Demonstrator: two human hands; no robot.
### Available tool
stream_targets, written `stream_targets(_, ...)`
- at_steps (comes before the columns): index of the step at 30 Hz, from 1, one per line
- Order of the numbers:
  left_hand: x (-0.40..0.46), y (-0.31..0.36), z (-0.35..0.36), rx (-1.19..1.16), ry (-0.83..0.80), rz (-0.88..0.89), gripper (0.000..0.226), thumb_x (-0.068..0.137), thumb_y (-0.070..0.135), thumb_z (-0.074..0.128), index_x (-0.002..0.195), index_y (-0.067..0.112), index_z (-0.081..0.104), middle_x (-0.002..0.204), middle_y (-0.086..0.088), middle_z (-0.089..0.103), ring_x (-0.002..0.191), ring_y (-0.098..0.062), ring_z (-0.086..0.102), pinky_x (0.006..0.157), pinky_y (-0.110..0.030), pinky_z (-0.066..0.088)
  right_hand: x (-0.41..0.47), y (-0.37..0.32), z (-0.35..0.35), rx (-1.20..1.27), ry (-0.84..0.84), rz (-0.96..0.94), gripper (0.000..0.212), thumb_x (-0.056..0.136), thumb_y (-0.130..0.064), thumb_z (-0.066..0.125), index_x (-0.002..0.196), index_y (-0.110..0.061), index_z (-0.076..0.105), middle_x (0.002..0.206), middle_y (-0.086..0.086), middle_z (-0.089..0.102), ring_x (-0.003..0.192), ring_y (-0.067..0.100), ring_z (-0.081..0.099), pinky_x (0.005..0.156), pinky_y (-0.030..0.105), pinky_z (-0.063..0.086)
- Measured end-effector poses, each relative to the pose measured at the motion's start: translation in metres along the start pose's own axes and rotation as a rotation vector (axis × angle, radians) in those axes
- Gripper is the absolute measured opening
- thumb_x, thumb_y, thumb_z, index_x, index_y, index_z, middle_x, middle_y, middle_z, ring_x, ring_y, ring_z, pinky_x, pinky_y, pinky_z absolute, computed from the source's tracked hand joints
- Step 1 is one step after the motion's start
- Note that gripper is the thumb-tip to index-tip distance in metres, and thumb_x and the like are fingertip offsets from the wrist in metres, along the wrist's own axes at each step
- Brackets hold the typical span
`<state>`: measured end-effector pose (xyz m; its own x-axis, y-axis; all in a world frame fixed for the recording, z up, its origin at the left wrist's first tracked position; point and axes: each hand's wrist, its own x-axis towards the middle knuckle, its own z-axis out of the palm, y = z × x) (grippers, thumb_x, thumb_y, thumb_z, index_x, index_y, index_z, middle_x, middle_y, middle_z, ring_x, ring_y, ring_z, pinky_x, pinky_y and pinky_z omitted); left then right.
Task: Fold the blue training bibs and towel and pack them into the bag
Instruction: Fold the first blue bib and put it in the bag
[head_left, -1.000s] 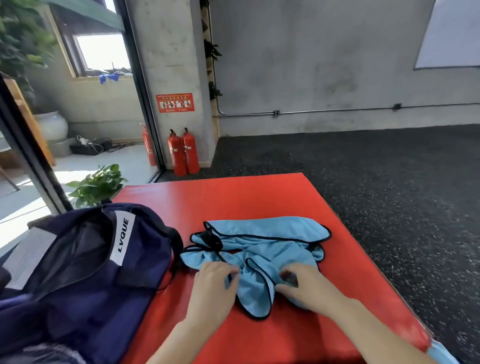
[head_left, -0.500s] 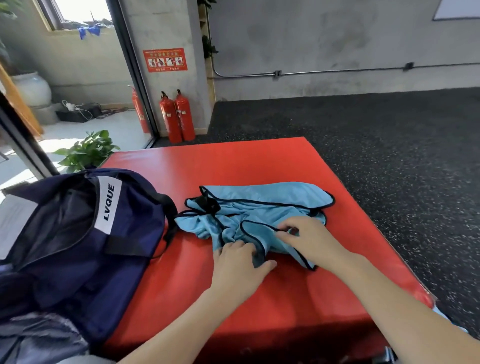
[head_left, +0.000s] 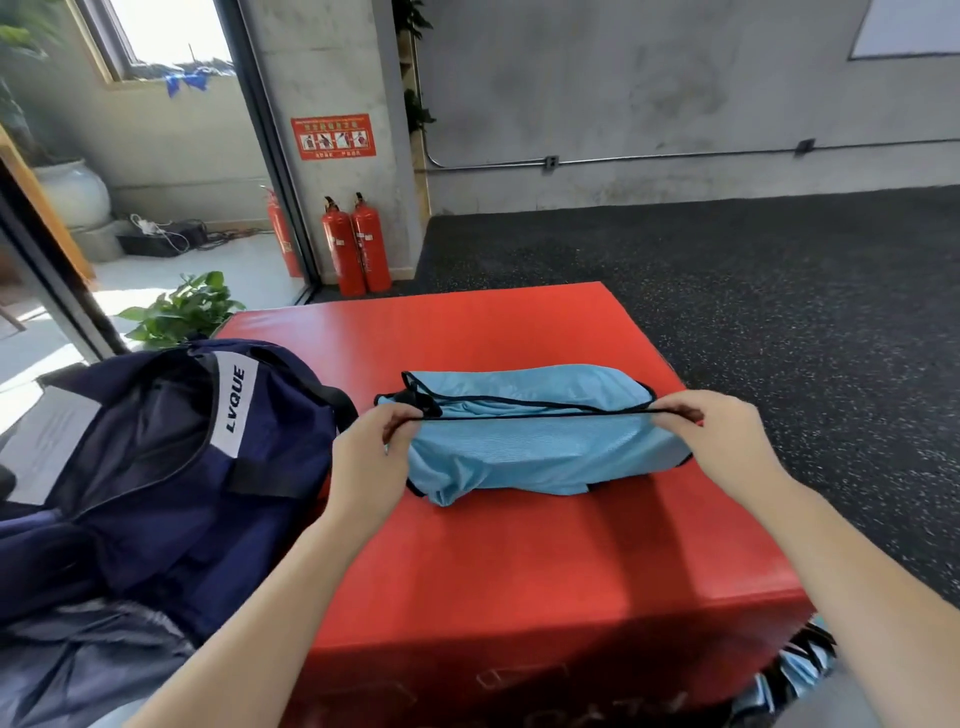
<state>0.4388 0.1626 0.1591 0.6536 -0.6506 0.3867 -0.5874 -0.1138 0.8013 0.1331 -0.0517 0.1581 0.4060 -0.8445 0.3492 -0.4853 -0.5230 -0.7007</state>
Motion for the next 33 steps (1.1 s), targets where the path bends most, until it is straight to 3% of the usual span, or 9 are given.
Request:
stream_targets(5,-0.007,-0.001,-0.027,-0.012,0.041,0.049,0.03,0.095,0.003,0.057,0.101,0.025,0.075,0.1,0.013,0.072,0.093,0.0,0.064,0.08,-0.007,0.043,-0.015,-0.003,-0.02,0.045,0.052,-0.029,0.014,0.086,-0.015,0.076,0.092,-0.027,0.08,0.092,-0.012,0.074,0.09,-0.001,0.063,0.077,0.007,0.042)
stream_targets(10,-0.032,-0.017,-0.045,0.109,-0.03,0.121,0.039,0.09,-0.008,0.058,0.093,0.027,0.075,0.095,0.017,0.071,0.093,0.009,0.062,0.082,-0.002,0.04,-0.041,0.009,-0.03,-0.041,-0.166,-0.038,0.029,0.08,-0.015,0.082,0.08,-0.042,0.075,0.084,-0.019,0.072,0.089,-0.001,0.064,0.082,0.01,0.043)
stream_targets(13,-0.054,-0.028,-0.054,0.279,-0.248,0.191,0.049,0.083,-0.009,0.06,0.085,0.038,0.073,0.091,0.02,0.071,0.091,0.009,0.062,0.084,-0.006,0.043,-0.056,0.018,-0.032,-0.326,-0.469,-0.032,0.034,0.074,-0.025,0.087,0.071,-0.052,0.066,0.081,-0.02,0.071,0.085,0.001,0.064,0.079,0.014,0.044)
stream_targets(16,-0.072,-0.033,-0.06,0.507,-0.547,0.148,0.04,0.077,0.013,0.055,0.069,0.051,0.066,0.081,0.018,0.073,0.081,0.001,0.066,0.083,-0.023,0.052,-0.069,0.022,-0.033,-0.492,-0.647,-0.002,0.02,0.069,-0.045,0.087,0.065,-0.047,0.068,0.079,-0.019,0.071,0.082,-0.001,0.062,0.075,0.015,0.044)
stream_targets(19,-0.074,-0.029,-0.059,0.531,-0.577,0.101,0.033,0.072,0.026,0.046,0.067,0.051,0.066,0.078,0.017,0.073,0.078,-0.002,0.067,0.081,-0.023,0.053,-0.07,0.025,-0.033,-0.435,-0.562,0.006,0.019,0.068,-0.057,0.083,0.067,-0.041,0.073,0.077,-0.022,0.071,0.081,-0.001,0.063,0.081,0.024,0.049)
stream_targets(23,-0.063,-0.02,-0.045,0.475,-0.481,0.096,0.026,0.082,0.018,0.058,0.086,0.036,0.077,0.082,0.015,0.073,0.08,-0.004,0.066,0.081,-0.027,0.054,-0.062,0.013,-0.02,-0.317,-0.452,0.022,0.022,0.074,-0.056,0.079,0.071,-0.036,0.075,0.073,-0.015,0.071,0.077,0.004,0.063,0.079,0.034,0.052)
stream_targets(29,-0.026,-0.012,-0.002,0.383,-0.374,0.147,0.025,0.093,0.019,0.058,0.11,0.027,0.075,0.097,0.016,0.069,0.086,0.0,0.06,0.084,-0.02,0.048,-0.027,-0.011,0.022,-0.19,-0.368,-0.05,0.023,0.085,-0.053,0.073,0.074,-0.033,0.072,0.08,-0.016,0.07,0.08,-0.001,0.061,0.076,0.028,0.047)
stream_targets(33,0.008,-0.012,0.028,0.334,-0.361,0.17,0.029,0.095,0.019,0.058,0.122,0.024,0.069,0.116,0.01,0.069,0.11,-0.006,0.061,0.099,-0.027,0.047,0.006,-0.018,0.06,-0.18,-0.273,-0.125,0.015,0.093,-0.042,0.068,0.088,-0.029,0.074,0.09,-0.016,0.068,0.089,0.0,0.061,0.083,0.03,0.049)
